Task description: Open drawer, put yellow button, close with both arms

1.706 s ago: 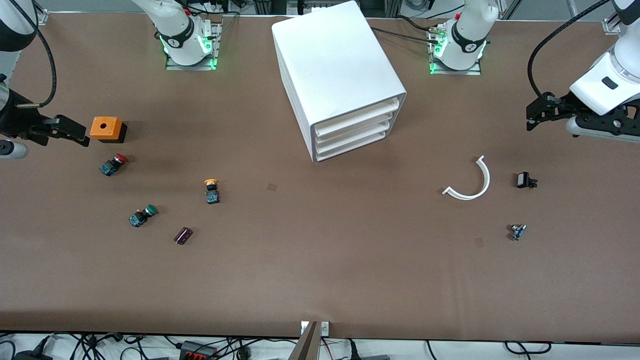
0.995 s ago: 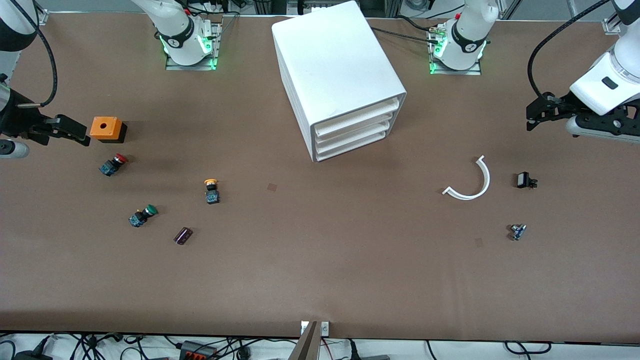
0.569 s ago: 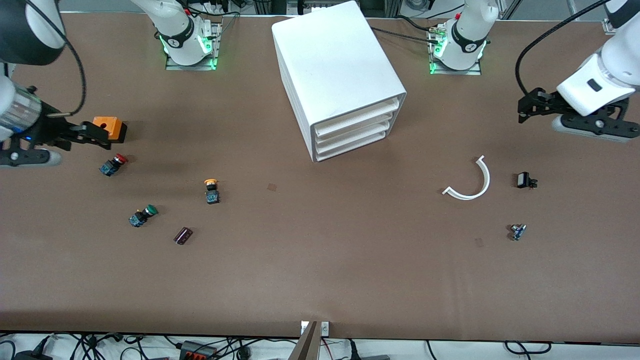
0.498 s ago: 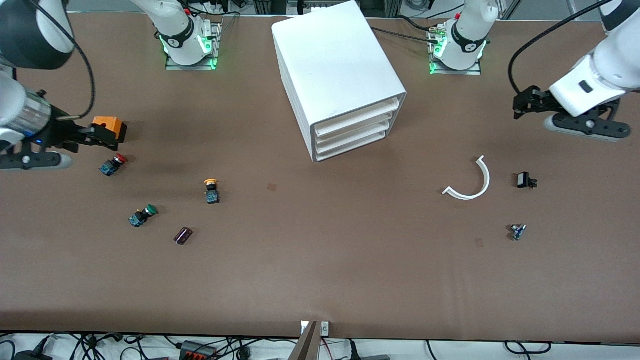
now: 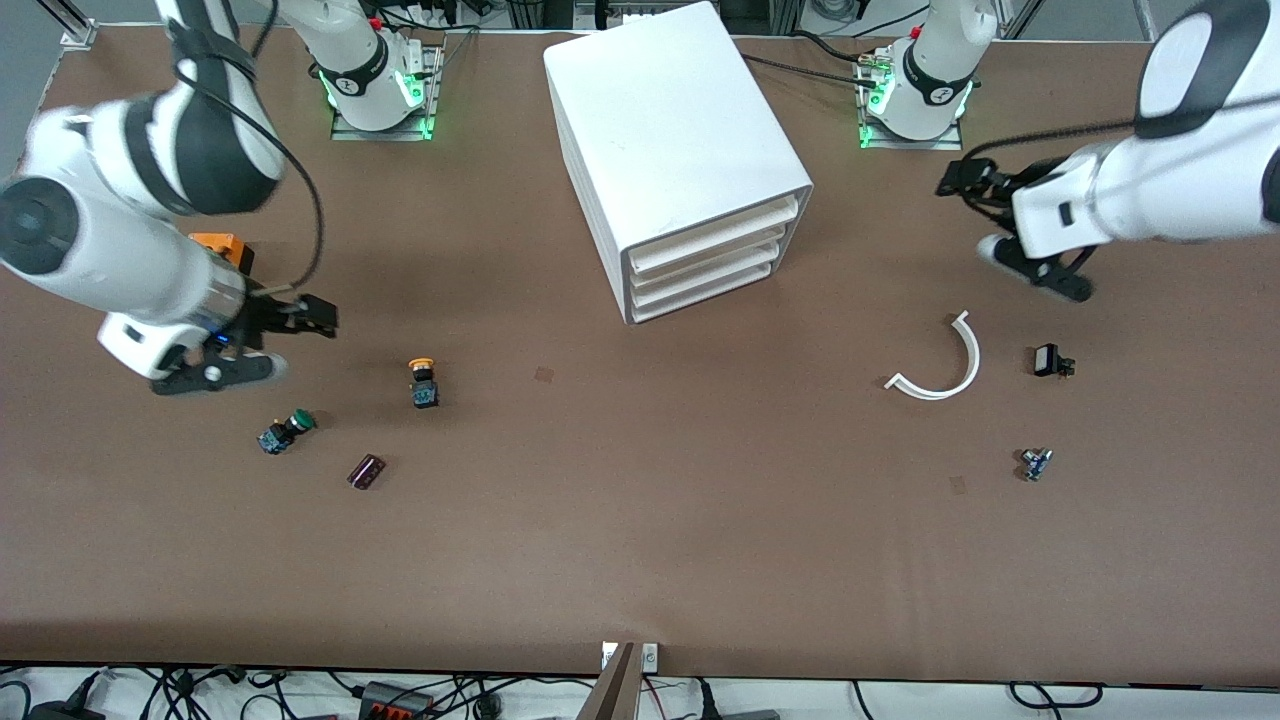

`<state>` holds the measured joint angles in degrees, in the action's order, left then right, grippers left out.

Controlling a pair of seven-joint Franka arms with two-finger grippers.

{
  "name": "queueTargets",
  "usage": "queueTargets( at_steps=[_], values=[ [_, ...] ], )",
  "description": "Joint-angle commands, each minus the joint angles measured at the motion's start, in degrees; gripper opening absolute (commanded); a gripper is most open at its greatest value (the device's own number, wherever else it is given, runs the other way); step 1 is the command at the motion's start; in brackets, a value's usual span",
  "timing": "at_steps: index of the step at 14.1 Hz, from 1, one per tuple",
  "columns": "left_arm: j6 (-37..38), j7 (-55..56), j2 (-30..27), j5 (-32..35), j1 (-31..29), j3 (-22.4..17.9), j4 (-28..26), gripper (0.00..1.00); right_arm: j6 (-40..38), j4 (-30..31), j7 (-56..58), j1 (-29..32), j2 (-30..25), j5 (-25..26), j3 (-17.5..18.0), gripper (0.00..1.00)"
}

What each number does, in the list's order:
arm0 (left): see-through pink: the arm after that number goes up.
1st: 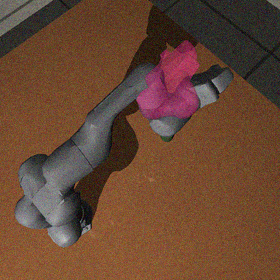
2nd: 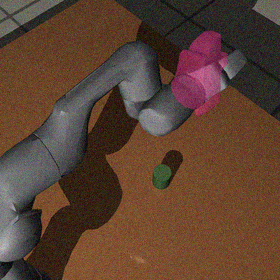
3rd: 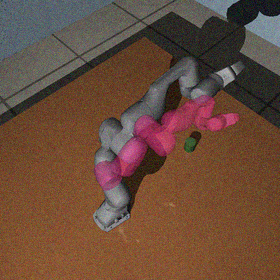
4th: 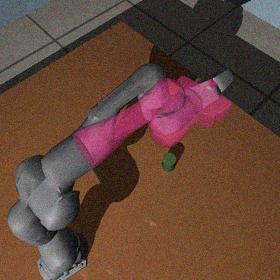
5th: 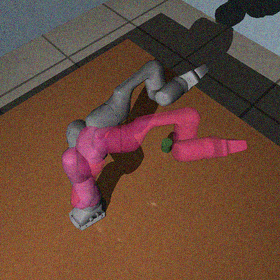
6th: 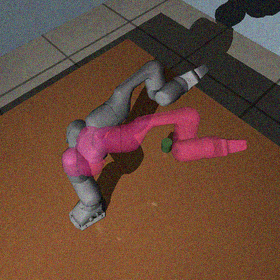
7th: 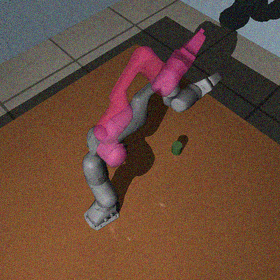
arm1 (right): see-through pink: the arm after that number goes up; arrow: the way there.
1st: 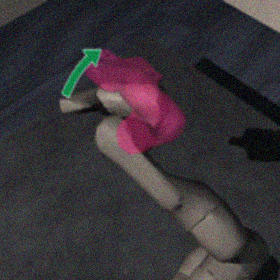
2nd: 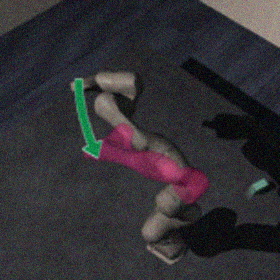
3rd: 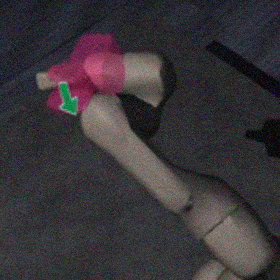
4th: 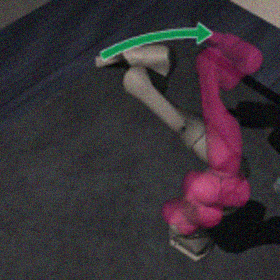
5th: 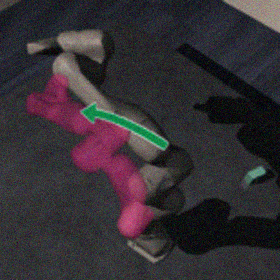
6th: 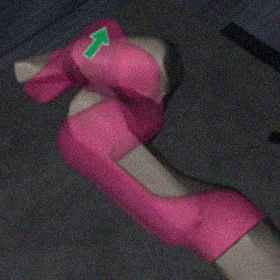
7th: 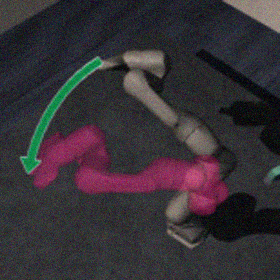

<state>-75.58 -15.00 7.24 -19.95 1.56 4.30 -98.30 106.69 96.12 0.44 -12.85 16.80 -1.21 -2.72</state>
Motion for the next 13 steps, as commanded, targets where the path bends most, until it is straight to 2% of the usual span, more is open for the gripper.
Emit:
queueTargets(
  at_steps=[1, 4, 6, 8, 10, 13],
  values=[
    [-1.22, -4.67, 6.19, -10.08, -1.64, -0.44, 1.27, 1.00, 4.39, -0.32, -1.76, -2.34, 5.68, -0.63, 0.09, 1.00],
    [-5.53, -13.18, 11.99, -19.49, -1.03, 0.18, 0.39, 1.00, 8.35, -0.06, -1.85, -3.85, 10.17, -0.90, 0.26, 1.00],
    [-7.38, -22.12, 17.08, -26.51, 0.11, 0.18, 0.39, 1.00, 9.84, 0.12, -1.41, -3.93, 12.72, -4.05, 0.26, 1.00],
    [-7.48, -31.19, 21.31, -32.49, 1.16, 0.18, 0.30, 1.00, 11.51, 0.21, -1.32, -4.02, 14.65, -4.24, 0.26, 1.00],
    [-6.87, -33.68, 22.82, -35.85, 1.43, 0.44, -1.18, 1.00, 13.62, 0.73, -1.15, -4.02, 16.85, -4.24, 0.44, 1.00],
    [-6.68, -33.69, 22.56, -41.30, 1.26, 0.97, -7.15, 1.00, 18.10, 2.75, -0.62, -3.93, 19.05, -4.24, 0.53, 1.00]
  ],
)
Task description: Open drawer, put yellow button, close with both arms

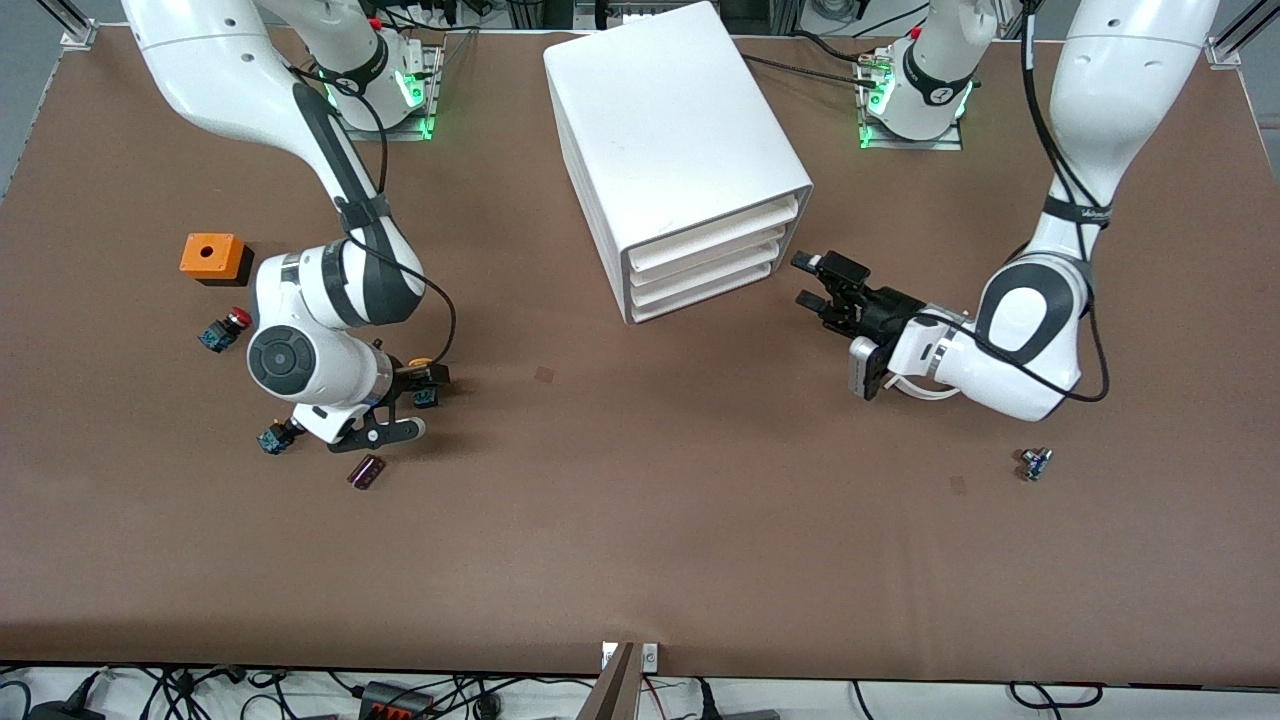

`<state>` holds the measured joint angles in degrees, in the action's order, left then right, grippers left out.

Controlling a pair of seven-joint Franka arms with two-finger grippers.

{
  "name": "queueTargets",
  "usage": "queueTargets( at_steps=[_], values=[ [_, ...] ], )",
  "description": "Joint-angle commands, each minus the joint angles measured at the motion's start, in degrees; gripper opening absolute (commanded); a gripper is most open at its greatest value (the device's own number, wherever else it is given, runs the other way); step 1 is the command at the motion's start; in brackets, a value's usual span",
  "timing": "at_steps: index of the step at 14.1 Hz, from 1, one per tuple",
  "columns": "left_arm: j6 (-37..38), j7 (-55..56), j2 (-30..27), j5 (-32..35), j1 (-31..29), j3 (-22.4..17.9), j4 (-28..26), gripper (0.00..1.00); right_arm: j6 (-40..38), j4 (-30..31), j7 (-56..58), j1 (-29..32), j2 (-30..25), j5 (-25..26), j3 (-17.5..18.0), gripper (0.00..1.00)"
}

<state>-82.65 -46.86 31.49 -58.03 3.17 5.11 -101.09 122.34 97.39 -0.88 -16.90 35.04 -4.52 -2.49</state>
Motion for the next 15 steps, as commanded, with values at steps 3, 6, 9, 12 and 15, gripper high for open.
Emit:
queueTargets(
  at_steps=[3, 6, 9, 12, 15],
  values=[
    [0.47, -2.35, -1.52, -4.89, -0.27, 1.21, -7.97, 0.99, 2.28, 1.92, 0.44, 0.12, 2.05, -1.02, 0.38, 1.00],
    [-0.15, -9.80, -1.52, -9.89, -0.18, 2.72, -12.80, 0.83, 1.94, 2.19, 0.35, 0.12, 2.66, -1.02, 0.38, 0.98],
    [-0.24, -13.34, -1.43, -11.14, 1.22, 2.72, -14.22, 0.65, 1.32, 2.28, 0.53, 0.12, 2.93, -1.02, 0.38, 0.74],
    [-0.23, -13.61, -1.43, -11.40, 2.62, 2.80, -15.19, 0.45, 1.23, 2.28, 0.53, 0.03, 2.93, -1.02, 0.38, 0.58],
    [-0.24, -13.61, -1.16, -11.40, 2.63, 2.80, -15.72, 0.25, 1.23, 2.02, 0.61, 0.03, 2.84, -1.02, 0.38, 0.21]
  ],
)
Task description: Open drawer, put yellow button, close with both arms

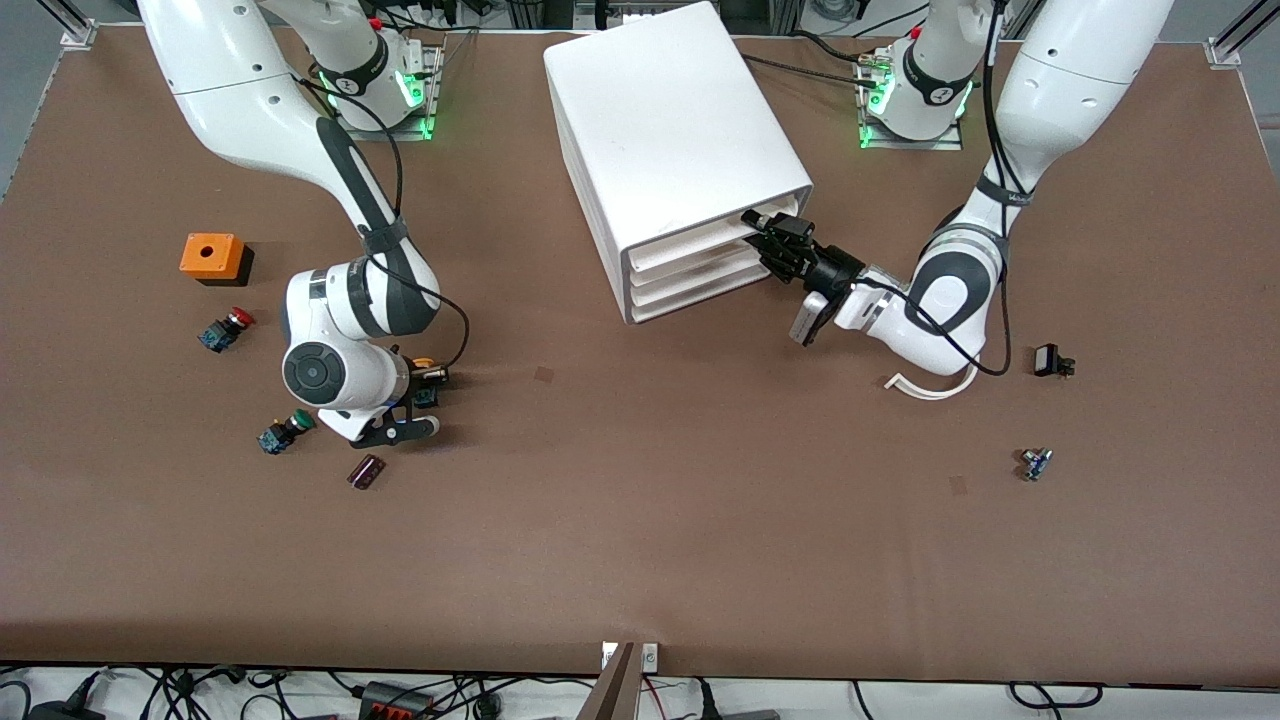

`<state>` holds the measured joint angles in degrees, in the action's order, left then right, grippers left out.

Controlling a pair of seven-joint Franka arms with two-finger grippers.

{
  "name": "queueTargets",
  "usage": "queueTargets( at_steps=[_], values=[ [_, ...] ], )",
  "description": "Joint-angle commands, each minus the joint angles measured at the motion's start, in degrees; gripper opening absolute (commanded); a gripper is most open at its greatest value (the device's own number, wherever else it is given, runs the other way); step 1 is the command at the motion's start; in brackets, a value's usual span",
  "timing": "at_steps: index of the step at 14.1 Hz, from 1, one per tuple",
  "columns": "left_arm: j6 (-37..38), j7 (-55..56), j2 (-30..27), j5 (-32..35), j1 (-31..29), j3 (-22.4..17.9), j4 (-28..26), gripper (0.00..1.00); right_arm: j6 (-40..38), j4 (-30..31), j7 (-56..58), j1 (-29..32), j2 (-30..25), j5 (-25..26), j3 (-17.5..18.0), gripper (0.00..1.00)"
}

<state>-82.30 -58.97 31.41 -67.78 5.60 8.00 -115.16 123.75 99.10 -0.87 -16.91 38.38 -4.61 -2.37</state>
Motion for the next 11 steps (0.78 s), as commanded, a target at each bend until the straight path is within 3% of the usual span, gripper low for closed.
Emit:
queueTargets(
  at_steps=[1, 3, 5, 9, 11],
  values=[
    [-0.50, -1.50, -1.00, -1.65, 0.20, -0.09, -1.65, 0.15, -0.26, -0.05, 0.69, 0.03, -0.67, -0.92, 0.26, 0.09],
    [-0.67, -1.06, -1.00, -1.56, 0.20, -0.18, -1.13, 0.03, -0.17, -1.71, 0.70, 0.12, -1.20, -0.92, 0.35, 0.02],
    [-0.76, -0.54, -0.91, -1.39, -0.06, -0.44, -0.25, 0.02, -0.26, -4.78, 0.78, 0.12, -1.55, -0.92, 0.44, 0.02],
    [-0.67, 2.45, 4.35, -0.68, -0.68, -2.11, 7.91, 0.02, -1.04, -11.80, 0.52, -1.10, -3.13, -0.92, 0.61, 0.02],
    [-0.76, 2.89, 7.60, -0.77, -0.68, -2.64, 11.34, 0.02, -6.11, -18.30, 0.34, -2.34, -3.22, -0.66, 0.52, 0.00]
  ],
)
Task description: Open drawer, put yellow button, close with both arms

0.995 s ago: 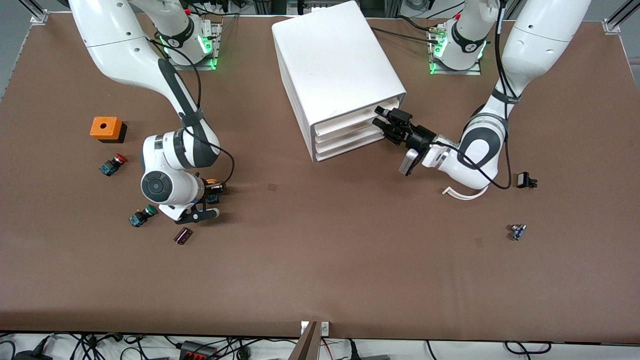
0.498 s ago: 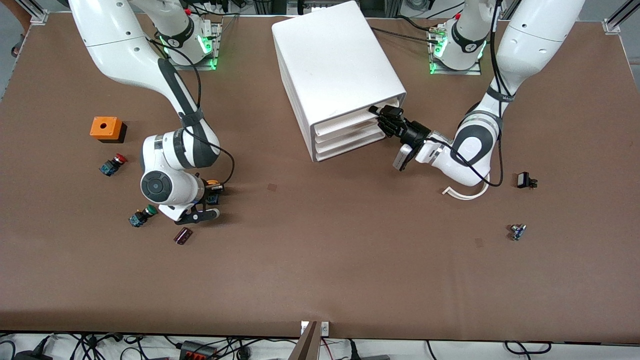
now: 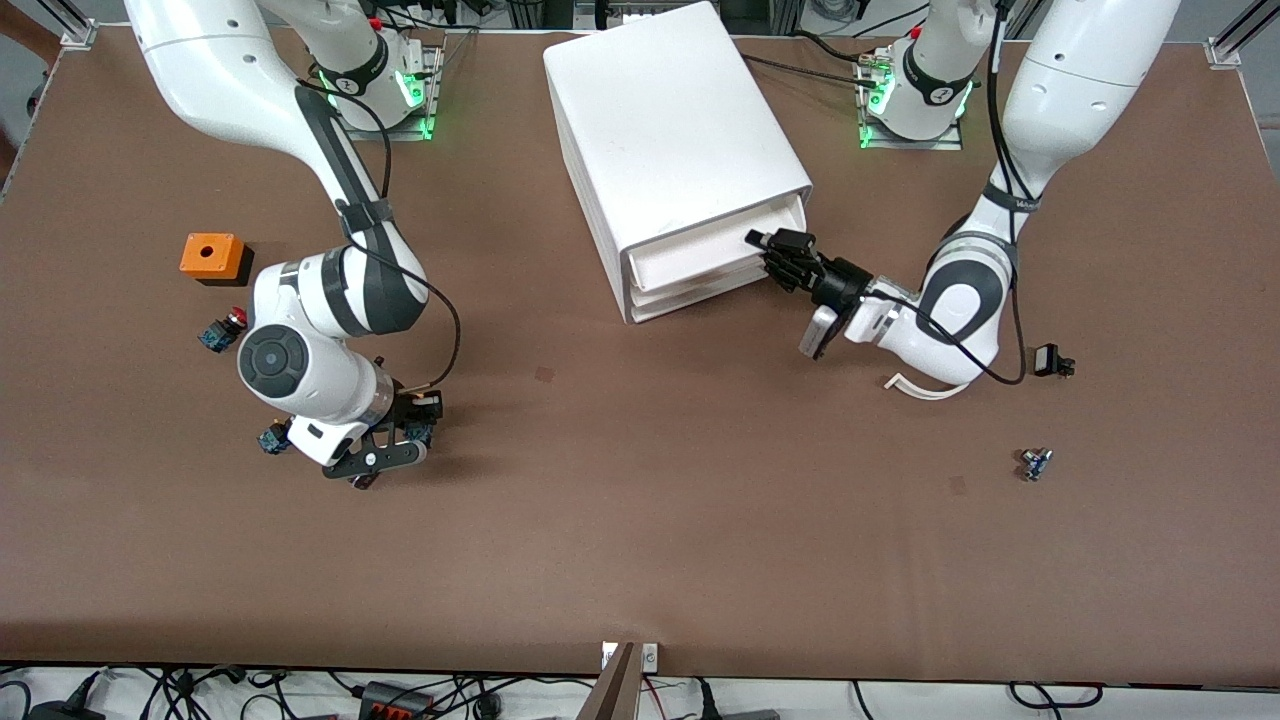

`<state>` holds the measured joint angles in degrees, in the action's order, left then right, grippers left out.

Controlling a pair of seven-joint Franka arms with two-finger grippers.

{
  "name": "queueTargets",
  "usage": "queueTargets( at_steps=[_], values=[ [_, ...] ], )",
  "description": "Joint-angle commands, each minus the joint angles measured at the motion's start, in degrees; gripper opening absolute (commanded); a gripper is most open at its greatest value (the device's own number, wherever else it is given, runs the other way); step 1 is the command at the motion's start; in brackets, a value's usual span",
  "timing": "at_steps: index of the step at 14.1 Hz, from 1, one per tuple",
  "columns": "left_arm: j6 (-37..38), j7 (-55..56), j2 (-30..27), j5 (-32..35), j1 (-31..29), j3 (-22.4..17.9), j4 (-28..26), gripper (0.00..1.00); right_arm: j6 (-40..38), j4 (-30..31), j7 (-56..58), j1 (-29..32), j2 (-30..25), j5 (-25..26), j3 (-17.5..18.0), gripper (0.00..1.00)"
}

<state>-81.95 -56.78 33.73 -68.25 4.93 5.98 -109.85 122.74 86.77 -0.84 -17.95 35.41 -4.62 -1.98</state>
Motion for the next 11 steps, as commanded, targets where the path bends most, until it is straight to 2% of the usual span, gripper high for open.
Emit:
queueTargets(
  at_steps=[1, 2, 4, 8, 9, 10, 11],
  values=[
    [-1.11, 0.79, 6.94, -0.22, -0.01, -1.49, 8.40, 0.02, -8.79, -9.83, 0.23, -1.82, 0.18, -0.74, 0.13, 0.00],
    [-1.02, 0.79, 7.83, -0.22, 0.08, -2.28, 10.42, 0.02, -11.96, -14.04, 0.32, -1.74, 0.88, -0.83, 0.13, 0.00],
    [-1.02, 2.80, 8.80, -0.22, 0.08, -2.99, 13.60, 0.02, -16.28, -18.20, 0.23, -1.82, 0.72, -0.83, 0.04, 0.00],
    [-1.02, 4.22, 9.07, 0.91, 0.08, -4.31, 15.72, 0.04, -20.87, -25.24, 0.32, -4.97, 0.45, -0.92, 0.22, 0.00],
    [-1.02, 4.22, 8.98, 2.05, 0.08, -4.31, 15.89, 0.13, -20.79, -25.42, 0.14, -7.16, 0.01, -0.83, 0.13, 0.00],
    [-1.02, 4.39, 8.89, 2.41, -0.01, -4.31, 15.89, 0.49, -20.26, -25.51, -0.21, -9.71, -0.16, -0.74, -0.04, 0.00],
    [-1.02, 4.48, 8.81, 2.33, -0.09, -4.40, 15.89, 0.99, -19.91, -26.38, -2.39, -11.91, -0.25, -0.74, -0.13, 0.00]
  ],
)
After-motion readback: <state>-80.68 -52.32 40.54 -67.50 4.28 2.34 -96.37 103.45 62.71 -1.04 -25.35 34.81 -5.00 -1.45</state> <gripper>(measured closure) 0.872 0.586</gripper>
